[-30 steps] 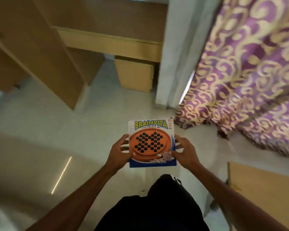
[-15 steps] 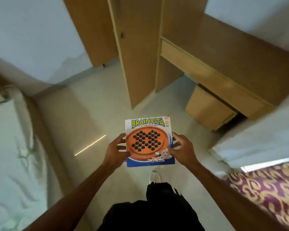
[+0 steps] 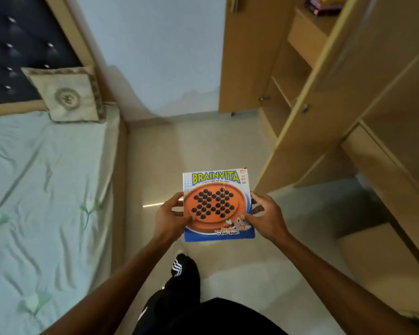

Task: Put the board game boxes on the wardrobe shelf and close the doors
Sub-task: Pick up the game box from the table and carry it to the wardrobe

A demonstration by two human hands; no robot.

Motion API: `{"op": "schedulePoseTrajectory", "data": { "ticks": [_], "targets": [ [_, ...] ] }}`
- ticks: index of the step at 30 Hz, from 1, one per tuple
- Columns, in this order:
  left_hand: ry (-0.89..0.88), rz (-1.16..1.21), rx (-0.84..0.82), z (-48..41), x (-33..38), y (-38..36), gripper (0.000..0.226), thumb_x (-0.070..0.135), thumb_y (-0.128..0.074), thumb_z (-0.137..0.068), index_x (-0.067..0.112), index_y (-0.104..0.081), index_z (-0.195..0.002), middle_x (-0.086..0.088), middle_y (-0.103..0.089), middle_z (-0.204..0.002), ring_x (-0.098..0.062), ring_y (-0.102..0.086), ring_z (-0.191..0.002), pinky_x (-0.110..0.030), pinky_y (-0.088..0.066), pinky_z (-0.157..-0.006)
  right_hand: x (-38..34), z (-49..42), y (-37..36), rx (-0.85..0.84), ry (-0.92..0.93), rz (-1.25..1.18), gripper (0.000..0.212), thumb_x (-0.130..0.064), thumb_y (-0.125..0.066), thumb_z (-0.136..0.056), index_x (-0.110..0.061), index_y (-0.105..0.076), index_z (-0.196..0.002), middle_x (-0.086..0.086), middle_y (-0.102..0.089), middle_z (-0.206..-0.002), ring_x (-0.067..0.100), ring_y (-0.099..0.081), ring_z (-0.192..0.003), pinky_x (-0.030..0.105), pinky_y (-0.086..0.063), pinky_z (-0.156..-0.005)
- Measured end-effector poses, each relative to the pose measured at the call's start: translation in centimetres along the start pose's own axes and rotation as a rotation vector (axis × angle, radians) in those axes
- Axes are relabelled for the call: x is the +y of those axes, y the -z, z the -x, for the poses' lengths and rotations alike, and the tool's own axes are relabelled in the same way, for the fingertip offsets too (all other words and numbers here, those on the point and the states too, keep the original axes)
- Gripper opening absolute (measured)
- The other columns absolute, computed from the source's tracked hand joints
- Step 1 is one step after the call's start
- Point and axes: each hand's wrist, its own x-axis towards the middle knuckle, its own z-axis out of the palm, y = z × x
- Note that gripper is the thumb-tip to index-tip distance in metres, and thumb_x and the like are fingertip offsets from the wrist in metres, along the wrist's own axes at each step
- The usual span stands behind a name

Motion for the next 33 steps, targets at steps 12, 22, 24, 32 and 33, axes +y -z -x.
{"op": "schedulePoseTrajectory", "data": {
  "ticks": [12, 22, 24, 32, 33],
  "targets": [
    [-0.017, -0.081, 0.001, -23.6, 9.7, 8.8, 0.075, 0.008, -0.08, -0.075, 0.016, -0.048, -0.142, -0.007, -0.064, -0.119, -0.026, -0.071, -0.093, -0.05, -0.061, -0.068, -12.2, -23.0, -5.3, 0.043, -0.021, -0.032, 0.071, -0.029, -0.083, -0.073, -0.017, -0.052, -0.136, -0.001, -0.061, -0.116, 0.016, -0.068, -0.088, 0.019, -0.056, -0.06],
    [-0.034, -0.119, -0.068, -43.2, 17.7, 7.4, 0.072, 0.008, -0.079, -0.076, 0.02, -0.049, -0.14, 0.011, -0.062, -0.1, -0.016, -0.069, -0.085, -0.041, -0.062, -0.063, -16.0, -43.0, -3.9, 0.069, -0.051, -0.056, 0.078, -0.027, -0.082, -0.074, -0.022, -0.043, -0.142, 0.002, -0.06, -0.118, 0.018, -0.067, -0.091, 0.027, -0.06, -0.064],
    [-0.044, -0.124, -0.091, -47.2, 20.4, 6.6, 0.071, 0.004, -0.078, -0.076, 0.02, -0.05, -0.139, 0.015, -0.059, -0.095, -0.011, -0.067, -0.078, -0.035, -0.06, -0.057, -16.9, -47.0, -2.8, 0.085, -0.063, -0.056, 0.078, -0.027, -0.082, -0.074, -0.023, -0.043, -0.142, 0.001, -0.059, -0.117, 0.017, -0.066, -0.09, 0.024, -0.058, -0.062],
    [-0.081, -0.128, -0.226, -63.1, 29.7, 0.5, 0.087, -0.002, -0.075, -0.078, 0.026, -0.034, -0.149, 0.003, -0.057, -0.109, -0.017, -0.069, -0.081, -0.044, -0.062, -0.065, -18.2, -61.1, 3.8, 0.218, -0.085, -0.088, 0.072, -0.023, -0.081, -0.075, -0.021, -0.047, -0.139, 0.004, -0.06, -0.12, 0.018, -0.066, -0.093, 0.029, -0.06, -0.066],
    [-0.085, -0.144, -0.248, -65.2, 30.7, -0.7, 0.088, -0.003, -0.075, -0.077, 0.027, -0.034, -0.149, -0.001, -0.057, -0.113, -0.018, -0.07, -0.081, -0.045, -0.062, -0.064, -17.9, -62.7, 4.7, 0.242, -0.102, -0.093, 0.072, -0.024, -0.081, -0.075, -0.022, -0.048, -0.138, 0.003, -0.06, -0.121, 0.018, -0.066, -0.093, 0.029, -0.06, -0.065]
  ]
}}
